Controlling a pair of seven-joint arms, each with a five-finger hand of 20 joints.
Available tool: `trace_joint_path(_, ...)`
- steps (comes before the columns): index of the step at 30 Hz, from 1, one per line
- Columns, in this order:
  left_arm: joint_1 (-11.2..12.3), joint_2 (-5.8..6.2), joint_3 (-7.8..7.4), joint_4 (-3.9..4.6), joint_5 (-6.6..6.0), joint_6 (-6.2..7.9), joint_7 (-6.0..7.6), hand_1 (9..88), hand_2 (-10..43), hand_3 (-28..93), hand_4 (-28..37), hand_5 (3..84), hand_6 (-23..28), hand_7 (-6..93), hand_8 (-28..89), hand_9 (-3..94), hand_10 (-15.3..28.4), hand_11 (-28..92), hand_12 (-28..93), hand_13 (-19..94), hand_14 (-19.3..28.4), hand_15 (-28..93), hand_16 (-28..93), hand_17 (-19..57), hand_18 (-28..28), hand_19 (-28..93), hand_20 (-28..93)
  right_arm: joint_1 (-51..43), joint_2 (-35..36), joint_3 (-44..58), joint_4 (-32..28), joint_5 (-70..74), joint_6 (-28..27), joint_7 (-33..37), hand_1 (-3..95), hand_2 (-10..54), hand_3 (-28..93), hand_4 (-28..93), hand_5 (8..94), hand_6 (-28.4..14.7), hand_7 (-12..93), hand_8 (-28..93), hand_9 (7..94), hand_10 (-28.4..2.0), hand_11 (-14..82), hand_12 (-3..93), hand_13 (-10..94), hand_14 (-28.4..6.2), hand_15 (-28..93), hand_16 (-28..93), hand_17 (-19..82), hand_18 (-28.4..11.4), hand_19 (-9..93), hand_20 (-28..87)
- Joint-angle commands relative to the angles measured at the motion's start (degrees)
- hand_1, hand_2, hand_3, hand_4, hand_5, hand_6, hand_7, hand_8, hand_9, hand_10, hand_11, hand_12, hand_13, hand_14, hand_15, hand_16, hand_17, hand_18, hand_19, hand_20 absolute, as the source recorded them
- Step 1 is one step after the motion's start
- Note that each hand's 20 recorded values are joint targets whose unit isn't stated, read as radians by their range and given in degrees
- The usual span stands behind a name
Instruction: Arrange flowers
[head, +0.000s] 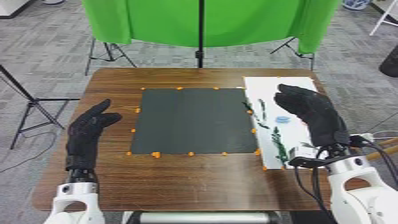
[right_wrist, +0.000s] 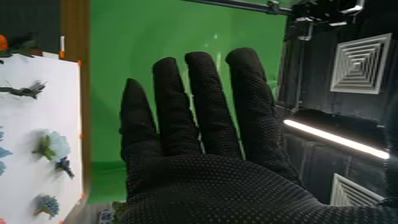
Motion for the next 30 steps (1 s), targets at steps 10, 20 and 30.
trace_joint_path(10,0.1,-0.26,0.1,0.17,1.5,-1.99,-1.38,23.4,-4.2,68,-19.8,49.7,1.2,14.5,-5,53.6,13.8,23,17,44,16.7,25,5,9.6,14.1,12,31,-0.5,0.8,-1.2,-1.3,-4.6,4.1,-0.7,11.6,-9.5,61,-22,49.7,-1.7,12,-7,49.7,-15.7,6.5,18.3,39,-14.3,12,20,24,-16.8,3,31)
trace_joint_path(20,0.6,-0.53,0.14,0.05,1.44,-1.96,-1.65,23.3,-4.1,68,-19.7,49.7,1.3,14.5,-5,53.4,13.7,23,17,44,16.6,25,6,9.6,14.0,11,31,-2.8,7.7,-6.5,-5.3,-57.9,6.2,12.1,33.0,-9.5,53,-23,58.2,-4.1,16,-6,65.4,-15.5,19.3,21.1,72,-10.9,35,24,44,-15.0,64,53)
trace_joint_path(30,0.6,-0.39,-0.28,-0.08,1.2,-2.54,-2.0,23.2,-4.1,68,-19.6,49.5,1.3,14.3,-5,53.3,13.8,23,17,44,16.6,25,6,9.4,14.0,12,31,-1.2,15.2,-12.0,-0.5,-66.9,4.1,21.4,37.4,-9.5,33,-21,68.1,-4.3,13,-6,77.3,-14.8,20.1,20.4,85,-6.3,39,25,58,-9.4,80,42)
